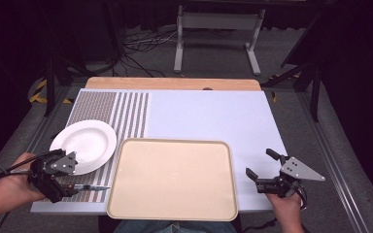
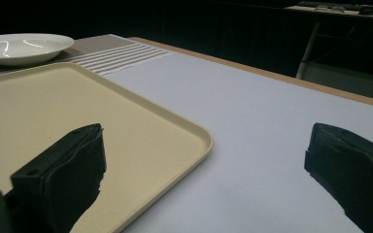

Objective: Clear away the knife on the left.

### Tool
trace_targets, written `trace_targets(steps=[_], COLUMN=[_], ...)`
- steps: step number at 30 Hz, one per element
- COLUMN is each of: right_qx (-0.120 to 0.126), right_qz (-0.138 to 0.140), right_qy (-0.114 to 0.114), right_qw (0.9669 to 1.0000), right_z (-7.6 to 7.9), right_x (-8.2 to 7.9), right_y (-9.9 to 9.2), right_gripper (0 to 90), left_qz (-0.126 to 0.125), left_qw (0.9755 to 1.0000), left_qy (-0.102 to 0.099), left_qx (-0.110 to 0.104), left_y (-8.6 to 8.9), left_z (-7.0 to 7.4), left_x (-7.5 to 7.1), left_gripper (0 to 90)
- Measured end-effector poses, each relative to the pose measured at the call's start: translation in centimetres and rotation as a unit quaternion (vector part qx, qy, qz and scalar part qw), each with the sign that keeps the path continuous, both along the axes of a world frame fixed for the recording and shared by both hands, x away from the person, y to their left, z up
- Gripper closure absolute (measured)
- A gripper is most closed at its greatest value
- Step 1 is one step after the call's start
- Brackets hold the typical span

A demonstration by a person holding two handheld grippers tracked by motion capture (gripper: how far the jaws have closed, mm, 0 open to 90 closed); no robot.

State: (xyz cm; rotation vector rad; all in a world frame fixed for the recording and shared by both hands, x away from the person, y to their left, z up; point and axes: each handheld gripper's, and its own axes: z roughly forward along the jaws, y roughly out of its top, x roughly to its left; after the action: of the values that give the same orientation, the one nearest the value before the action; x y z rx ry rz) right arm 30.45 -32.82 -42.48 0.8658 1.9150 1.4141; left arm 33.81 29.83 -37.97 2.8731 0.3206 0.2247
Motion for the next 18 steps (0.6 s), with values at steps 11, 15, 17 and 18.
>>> trace_targets(steps=[11,15,17,18], right_qx=[-0.002,-0.002,-0.002,-0.002], right_qz=[0.006,0.007,0.007,0.007], right_qy=[0.002,0.002,0.002,0.002], right_qw=[1.0,1.0,1.0,1.0], right_z=[0.0,0.0,0.0,-0.1], right_x=[0.0,0.0,0.0,0.0], right_y=[0.1,0.1,0.1,0.1], right_gripper=[1.7,1.7,1.7,1.7], left_qz=[-0.054,-0.063,-0.063,-0.065], left_qw=[0.9956,0.9919,0.9906,0.99], left_qy=[0.027,0.034,0.039,0.04], left_qx=[0.071,0.104,0.115,0.118], left_y=[-0.3,-0.4,-0.4,-0.5], left_z=[-0.9,-1.4,-1.6,-1.8], left_x=[-0.3,-0.3,-0.2,-0.2], left_gripper=[28.4,31.3,31.6,32.6])
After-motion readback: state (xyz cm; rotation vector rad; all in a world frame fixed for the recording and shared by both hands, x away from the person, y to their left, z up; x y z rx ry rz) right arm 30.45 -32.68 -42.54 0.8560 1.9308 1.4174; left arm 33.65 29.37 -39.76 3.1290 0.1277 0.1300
